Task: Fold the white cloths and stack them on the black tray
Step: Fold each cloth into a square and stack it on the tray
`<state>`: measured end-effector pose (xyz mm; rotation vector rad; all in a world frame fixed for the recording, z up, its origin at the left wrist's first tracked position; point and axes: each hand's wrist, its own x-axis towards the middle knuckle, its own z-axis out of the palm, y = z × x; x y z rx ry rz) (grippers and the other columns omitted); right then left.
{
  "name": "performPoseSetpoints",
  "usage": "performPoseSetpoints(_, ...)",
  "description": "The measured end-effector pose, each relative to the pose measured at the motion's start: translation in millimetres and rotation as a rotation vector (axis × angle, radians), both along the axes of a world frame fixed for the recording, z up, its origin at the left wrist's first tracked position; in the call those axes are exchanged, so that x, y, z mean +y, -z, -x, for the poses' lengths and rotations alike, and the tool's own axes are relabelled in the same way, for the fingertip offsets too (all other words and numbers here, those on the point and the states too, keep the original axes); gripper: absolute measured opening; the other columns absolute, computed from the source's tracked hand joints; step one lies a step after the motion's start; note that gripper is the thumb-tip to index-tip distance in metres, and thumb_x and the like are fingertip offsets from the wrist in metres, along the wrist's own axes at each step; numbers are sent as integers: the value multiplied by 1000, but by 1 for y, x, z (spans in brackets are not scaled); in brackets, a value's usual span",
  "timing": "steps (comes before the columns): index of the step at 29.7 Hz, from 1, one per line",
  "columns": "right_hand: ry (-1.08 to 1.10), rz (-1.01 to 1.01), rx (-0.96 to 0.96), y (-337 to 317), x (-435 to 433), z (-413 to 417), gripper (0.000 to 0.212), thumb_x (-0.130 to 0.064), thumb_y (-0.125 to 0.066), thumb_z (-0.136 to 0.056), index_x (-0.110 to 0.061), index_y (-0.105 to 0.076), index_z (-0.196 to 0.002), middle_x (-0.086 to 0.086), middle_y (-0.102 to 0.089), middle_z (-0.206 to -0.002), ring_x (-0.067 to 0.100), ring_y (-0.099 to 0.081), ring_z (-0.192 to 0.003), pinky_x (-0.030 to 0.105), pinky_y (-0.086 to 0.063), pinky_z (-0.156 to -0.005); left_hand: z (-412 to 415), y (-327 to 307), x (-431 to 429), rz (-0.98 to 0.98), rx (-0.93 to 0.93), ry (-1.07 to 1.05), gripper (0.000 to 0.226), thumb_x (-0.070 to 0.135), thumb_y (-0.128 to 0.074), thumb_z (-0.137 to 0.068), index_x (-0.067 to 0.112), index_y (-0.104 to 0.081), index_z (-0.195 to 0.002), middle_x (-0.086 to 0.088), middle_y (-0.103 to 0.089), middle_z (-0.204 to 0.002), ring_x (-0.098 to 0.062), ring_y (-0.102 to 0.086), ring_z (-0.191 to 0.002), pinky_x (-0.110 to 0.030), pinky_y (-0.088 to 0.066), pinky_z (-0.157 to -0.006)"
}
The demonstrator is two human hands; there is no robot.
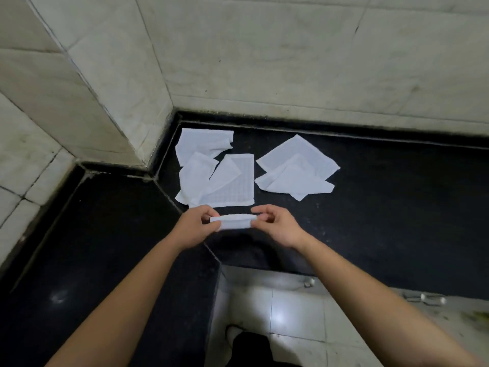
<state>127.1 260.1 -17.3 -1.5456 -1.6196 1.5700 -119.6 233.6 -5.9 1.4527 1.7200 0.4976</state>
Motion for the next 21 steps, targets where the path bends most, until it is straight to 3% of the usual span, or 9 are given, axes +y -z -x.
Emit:
performPoseSetpoints(3, 67, 42, 29, -18, -11, -74, 28, -15, -71, -91, -8, -69, -118, 5, -59, -78, -7, -53, -64, 8, -46, -72, -70, -20, 1, 60, -182, -10, 12, 18, -73, -86, 18, -70, -97, 5, -71, -82, -7, -65, -79, -22, -49, -75)
performPoseSetpoints(5, 104, 84, 39, -28, -23, -116, 30, -35, -74, -84, -11, -75, -102, 14, -69, -90, 4, -55, -77, 31, -55, -83, -111, -31, 0, 133, -325, -47, 17, 18, -71, -88, 15, -71, -105, -6, -74, -98, -19, -69, -97, -32, -53, -92)
performPoseSetpoints(7, 203, 123, 60, -36, -45, -175, 46, -50, -74, -73, -11, -73, -97, 13, -73, -98, 14, -56, -85, 47, -52, -94, -172, -43, -4, 225, -487, -33, 18, 17, -67, -91, 10, -71, -108, -8, -75, -105, -23, -69, -104, -39, -53, -97)
performPoseSetpoints(10, 377, 155, 195, -48, -87, -261, 27, -40, -71, -82, -13, -74, -86, 3, -72, -94, 17, -63, -92, 37, -51, -95, -269, -54, -19, 339, -635, 6, 24, 18, -63, -94, 5, -70, -113, -14, -72, -110, -30, -68, -107, -47, -53, -96)
performPoseSetpoints(14, 577, 135, 250, -60, -145, -374, 25, -37, -66, -89, -12, -68, -93, 7, -70, -90, 23, -67, -87, 45, -54, -94, -403, -55, -45, 358, -572, 169, 24, 26, -58, -98, 7, -65, -112, -13, -73, -105, -27, -71, -92, -44, -58, -81)
performPoseSetpoints(18, 742, 141, 293, -66, -209, -473, 19, -34, -56, -99, -16, -57, -100, 9, -60, -87, 23, -57, -80, 41, -52, -82, -525, -59, -79, 341, -481, 346, 24, 34, -53, -100, 11, -61, -106, -10, -68, -91, -20, -63, -73, -36, -56, -62)
performPoseSetpoints(21, 861, 165, 361, -66, -261, -541, 17, -32, -54, -101, -17, -59, -107, 1, -73, -88, 16, -71, -78, 38, -59, -77, -607, -61, -106, 415, -466, 475, 26, 30, -61, -96, 18, -58, -119, -10, -70, -97, -23, -66, -76, -41, -57, -66)
